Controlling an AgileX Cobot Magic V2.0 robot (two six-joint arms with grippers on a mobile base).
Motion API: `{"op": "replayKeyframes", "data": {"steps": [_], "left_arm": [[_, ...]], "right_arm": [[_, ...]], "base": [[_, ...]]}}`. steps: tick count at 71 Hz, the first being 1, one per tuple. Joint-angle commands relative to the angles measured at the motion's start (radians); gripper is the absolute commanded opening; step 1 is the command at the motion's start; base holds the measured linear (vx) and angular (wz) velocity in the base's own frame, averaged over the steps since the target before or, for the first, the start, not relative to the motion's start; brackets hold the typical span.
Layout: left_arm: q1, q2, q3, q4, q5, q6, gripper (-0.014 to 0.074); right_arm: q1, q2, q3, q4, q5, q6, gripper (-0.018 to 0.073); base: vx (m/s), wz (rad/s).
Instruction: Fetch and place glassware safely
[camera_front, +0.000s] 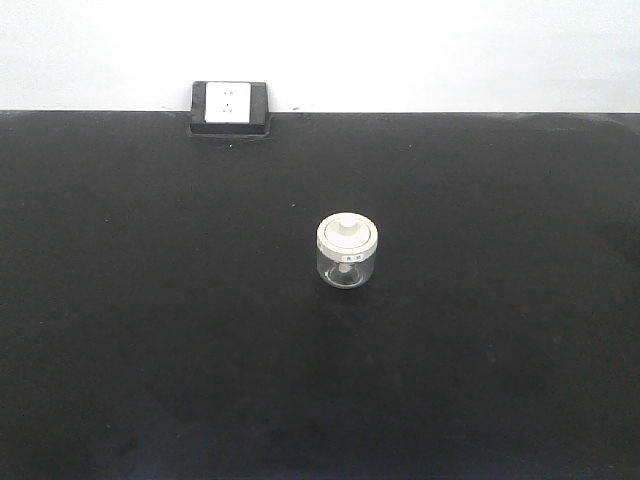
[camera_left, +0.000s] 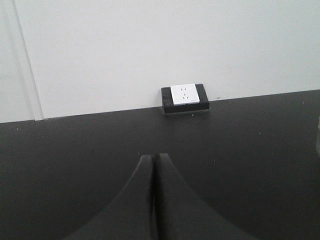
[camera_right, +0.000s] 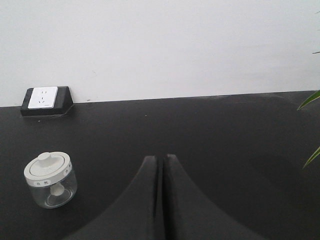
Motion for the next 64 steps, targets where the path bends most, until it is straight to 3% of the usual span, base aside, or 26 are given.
{"op": "replayKeyframes", "data": {"steps": [1, 64], "left_arm": [[-0.006, -0.048, 0.029, -0.007, 0.035, -0.006, -0.0007], [-0.006, -0.043, 0.029, -0.008, 0.072, -0.006, -0.0007]], "right_arm": [[-0.005, 0.006, -0.026, -0.029, -0.055, -0.006, -0.0003], [-0.005, 0.006, -0.026, -0.029, -0.052, -0.006, -0.0003]], "base": [[0.00, 0.00], [0.00, 0.00]]}}
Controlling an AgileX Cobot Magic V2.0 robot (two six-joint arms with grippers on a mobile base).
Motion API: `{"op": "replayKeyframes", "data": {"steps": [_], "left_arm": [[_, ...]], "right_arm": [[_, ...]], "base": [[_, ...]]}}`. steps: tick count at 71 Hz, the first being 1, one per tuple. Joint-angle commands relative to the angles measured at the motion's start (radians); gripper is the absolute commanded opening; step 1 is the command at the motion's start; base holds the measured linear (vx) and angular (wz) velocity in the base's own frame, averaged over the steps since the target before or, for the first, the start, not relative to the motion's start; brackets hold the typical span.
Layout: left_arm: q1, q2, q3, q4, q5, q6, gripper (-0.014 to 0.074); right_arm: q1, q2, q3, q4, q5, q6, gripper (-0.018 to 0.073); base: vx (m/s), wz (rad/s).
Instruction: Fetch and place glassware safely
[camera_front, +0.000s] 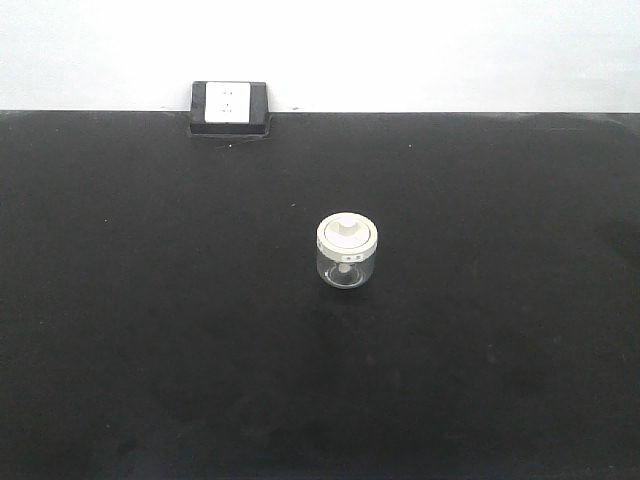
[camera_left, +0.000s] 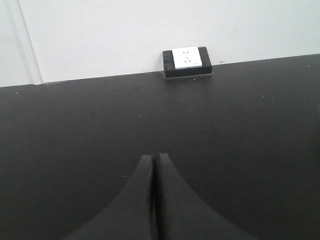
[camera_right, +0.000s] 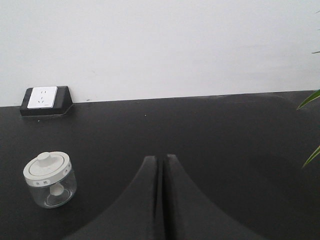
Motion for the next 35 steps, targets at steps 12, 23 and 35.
{"op": "replayKeyframes", "data": {"steps": [12, 23, 35], "left_arm": [[-0.006, -0.012, 0.029, -0.008, -0.067, -0.006, -0.0007], [-0.006, -0.012, 0.029, -0.008, -0.067, -0.006, -0.0007], [-0.006, -0.012, 0.029, -0.008, -0.067, -0.006, -0.0007]], "right_arm": [[-0.005, 0.006, -0.026, -0.029, -0.054, -0.006, -0.0003], [-0.005, 0.006, -0.026, -0.029, -0.054, -0.006, -0.0003], [-0.005, 0.006, -0.026, -0.029, -0.054, -0.006, -0.0003]], "base": [[0.00, 0.00], [0.00, 0.00], [0.00, 0.00]]}}
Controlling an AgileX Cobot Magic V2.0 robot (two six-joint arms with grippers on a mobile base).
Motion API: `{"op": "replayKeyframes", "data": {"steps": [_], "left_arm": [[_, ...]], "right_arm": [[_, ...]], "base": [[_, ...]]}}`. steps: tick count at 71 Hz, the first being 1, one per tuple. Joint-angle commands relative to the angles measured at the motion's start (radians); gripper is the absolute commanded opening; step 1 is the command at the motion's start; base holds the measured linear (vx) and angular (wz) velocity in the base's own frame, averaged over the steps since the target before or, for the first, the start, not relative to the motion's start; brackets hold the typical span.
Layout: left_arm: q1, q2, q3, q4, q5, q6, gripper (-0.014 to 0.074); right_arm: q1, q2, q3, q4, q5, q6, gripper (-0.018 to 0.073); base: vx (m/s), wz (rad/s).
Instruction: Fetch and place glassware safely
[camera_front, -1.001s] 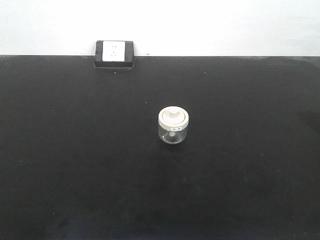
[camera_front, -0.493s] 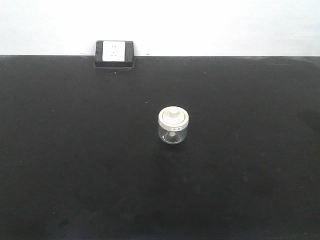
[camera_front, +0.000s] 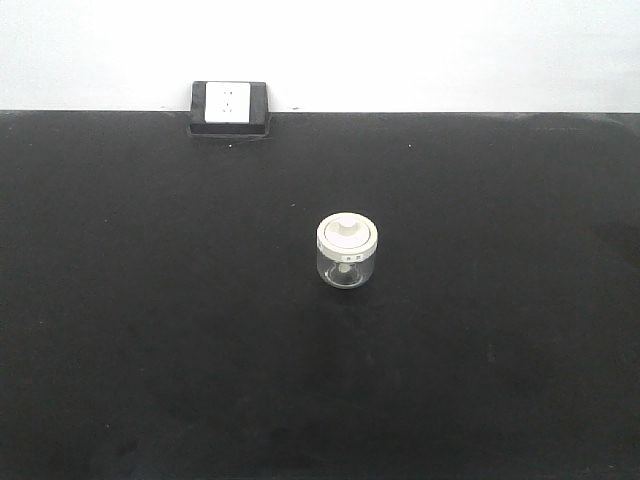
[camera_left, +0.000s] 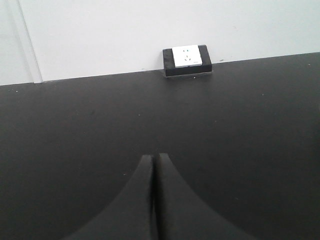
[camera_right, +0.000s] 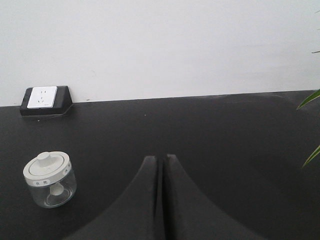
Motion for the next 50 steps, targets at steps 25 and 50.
{"op": "replayKeyframes", "data": {"steps": [25, 50], "left_arm": [[-0.006, -0.012, 0.029, -0.008, -0.070, -0.006, -0.0007], [-0.006, -0.012, 0.029, -0.008, -0.070, -0.006, -0.0007]], "right_arm": [[-0.005, 0.006, -0.026, -0.022, -0.064, -0.006, -0.0003], [-0.013, 0.035, -0.026, 0.387, -0.012, -0.495, -0.0003]], "base": [[0.00, 0.00], [0.00, 0.00]]}}
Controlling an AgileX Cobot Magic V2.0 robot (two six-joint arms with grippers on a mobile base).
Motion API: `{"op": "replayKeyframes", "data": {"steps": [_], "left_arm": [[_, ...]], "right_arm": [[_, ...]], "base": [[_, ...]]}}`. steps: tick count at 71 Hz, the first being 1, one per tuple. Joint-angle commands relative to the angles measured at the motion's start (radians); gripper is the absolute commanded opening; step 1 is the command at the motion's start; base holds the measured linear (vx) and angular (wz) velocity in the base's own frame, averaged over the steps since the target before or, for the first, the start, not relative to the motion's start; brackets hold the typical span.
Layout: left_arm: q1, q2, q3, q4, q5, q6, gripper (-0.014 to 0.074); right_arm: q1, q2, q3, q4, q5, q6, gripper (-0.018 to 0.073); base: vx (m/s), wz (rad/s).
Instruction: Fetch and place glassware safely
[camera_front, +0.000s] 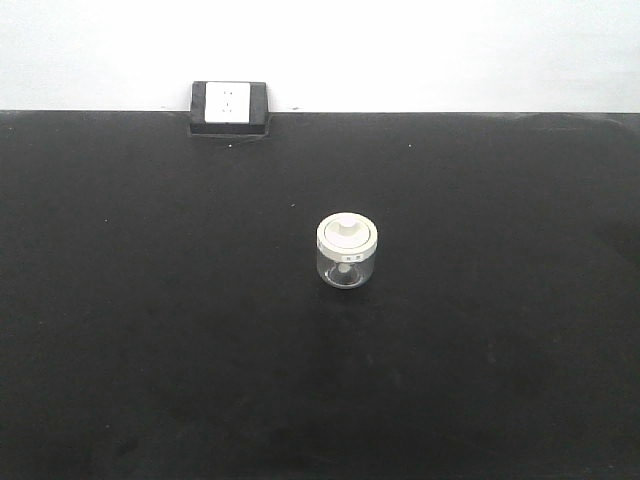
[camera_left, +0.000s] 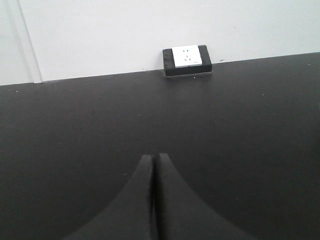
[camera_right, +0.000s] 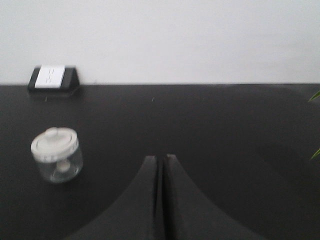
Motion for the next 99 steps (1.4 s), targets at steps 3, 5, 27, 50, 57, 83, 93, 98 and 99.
{"op": "replayKeyframes", "data": {"steps": [3, 5, 27, 50, 57, 83, 93, 98, 99], "left_arm": [[-0.006, -0.012, 0.029, -0.008, -0.070, -0.006, -0.0007], [-0.006, -0.012, 0.029, -0.008, -0.070, -0.006, -0.0007], [-0.006, -0.012, 0.029, -0.008, -0.070, -0.006, -0.0007], [-0.006, -0.012, 0.029, -0.008, -0.069, -0.006, -0.0007], [-0.006, -0.012, 0.029, -0.008, -0.069, -0.006, -0.0007], [-0.006, -0.012, 0.029, -0.008, -0.069, -0.006, -0.0007], [-0.006, -0.012, 0.029, -0.008, -0.069, -0.006, -0.0007], [-0.006, -0.012, 0.029, -0.008, -0.069, -0.006, -0.0007], [-0.006, -0.012, 0.029, -0.008, -0.069, -0.006, -0.0007]], "right_arm": [[-0.032, 0.031, -0.026, 0.187, -0.044, -0.253, -0.0003], [-0.048, 0.034, -0.026, 0.225, -0.045, -0.284, -0.0003], [-0.268, 0.019, 0.001, 0.366, -0.080, -0.374, -0.0003], [-0.272, -0.174, 0.229, 0.375, -0.226, -0.370, -0.0003], [-0.272, -0.236, 0.273, 0.375, -0.233, -0.370, -0.0003], [-0.272, -0.379, 0.438, 0.384, -0.328, -0.369, -0.0003], [-0.272, -0.379, 0.438, 0.384, -0.336, -0.371, -0.0003], [-0.272, -0.379, 0.438, 0.384, -0.336, -0.371, -0.0003], [-0.272, -0.379, 0.438, 0.384, -0.336, -0.371, -0.0003]], "base": [[0.00, 0.00], [0.00, 0.00], [0.00, 0.00], [0.00, 0.00], [0.00, 0.00], [0.00, 0.00], [0.00, 0.00], [0.00, 0.00], [0.00, 0.00]]}}
